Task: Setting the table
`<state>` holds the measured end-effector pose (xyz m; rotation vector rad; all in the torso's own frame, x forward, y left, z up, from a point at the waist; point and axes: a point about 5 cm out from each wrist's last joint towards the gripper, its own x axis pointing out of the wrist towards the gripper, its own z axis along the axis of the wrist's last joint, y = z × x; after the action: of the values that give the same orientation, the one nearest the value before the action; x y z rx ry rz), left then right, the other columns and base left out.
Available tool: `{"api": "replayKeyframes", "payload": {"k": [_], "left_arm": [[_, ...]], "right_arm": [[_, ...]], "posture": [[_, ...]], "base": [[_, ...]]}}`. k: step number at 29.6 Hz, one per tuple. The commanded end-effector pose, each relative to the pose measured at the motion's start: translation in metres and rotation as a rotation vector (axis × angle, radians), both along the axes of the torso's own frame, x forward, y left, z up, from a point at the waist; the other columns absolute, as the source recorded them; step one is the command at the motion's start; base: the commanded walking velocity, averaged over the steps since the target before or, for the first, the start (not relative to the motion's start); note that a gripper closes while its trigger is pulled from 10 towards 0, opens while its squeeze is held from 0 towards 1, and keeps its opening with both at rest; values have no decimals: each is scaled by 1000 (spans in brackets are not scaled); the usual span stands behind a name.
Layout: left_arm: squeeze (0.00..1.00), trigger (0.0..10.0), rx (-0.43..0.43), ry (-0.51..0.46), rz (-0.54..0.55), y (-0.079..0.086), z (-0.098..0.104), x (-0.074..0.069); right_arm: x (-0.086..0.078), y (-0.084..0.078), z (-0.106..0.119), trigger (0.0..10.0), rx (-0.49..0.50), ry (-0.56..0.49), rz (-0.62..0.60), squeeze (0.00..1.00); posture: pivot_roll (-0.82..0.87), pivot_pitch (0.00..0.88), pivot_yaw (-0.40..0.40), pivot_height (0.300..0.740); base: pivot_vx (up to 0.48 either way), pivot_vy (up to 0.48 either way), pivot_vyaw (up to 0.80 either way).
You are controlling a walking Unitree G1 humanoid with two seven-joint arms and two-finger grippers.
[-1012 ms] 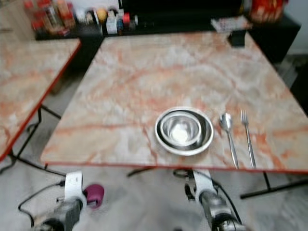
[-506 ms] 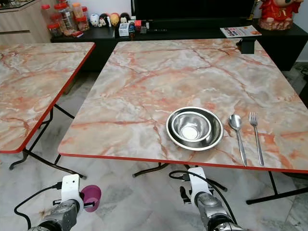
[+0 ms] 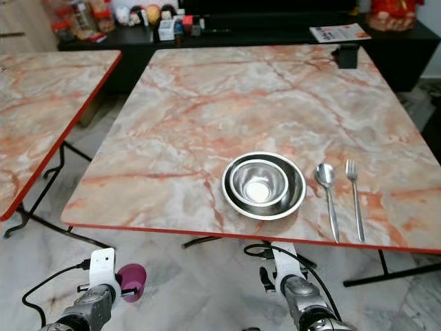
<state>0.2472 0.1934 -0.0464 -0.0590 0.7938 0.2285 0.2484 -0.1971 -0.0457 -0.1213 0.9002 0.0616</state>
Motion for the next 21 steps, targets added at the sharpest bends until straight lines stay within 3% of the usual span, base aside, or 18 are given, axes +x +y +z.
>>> {"api": "replayKeyframes", "payload": {"k": [1, 8, 15, 21], "left_arm": [[0, 10000, 7, 20, 9, 4, -3, -5], [0, 10000, 50, 38, 12, 7, -3, -5], [0, 10000, 128, 92, 159, 12, -5, -11], [0, 10000, 237, 40, 230, 17, 0, -10]], "right_arm": [[-1, 3, -2, 10000, 7, 10, 1, 0], [-2, 3, -2, 10000, 6, 14, 5, 0], [-1, 4, -2, 10000, 1, 20, 19, 0], [-1, 5, -2, 10000, 1, 25, 20, 0]], "posture": [[-81, 68, 77, 740], [-77, 69, 77, 740], [-62, 72, 71, 740], [-61, 73, 73, 740]], "base": [[0, 0, 0], [0, 0, 0], [0, 0, 0], [0, 0, 0]]}}
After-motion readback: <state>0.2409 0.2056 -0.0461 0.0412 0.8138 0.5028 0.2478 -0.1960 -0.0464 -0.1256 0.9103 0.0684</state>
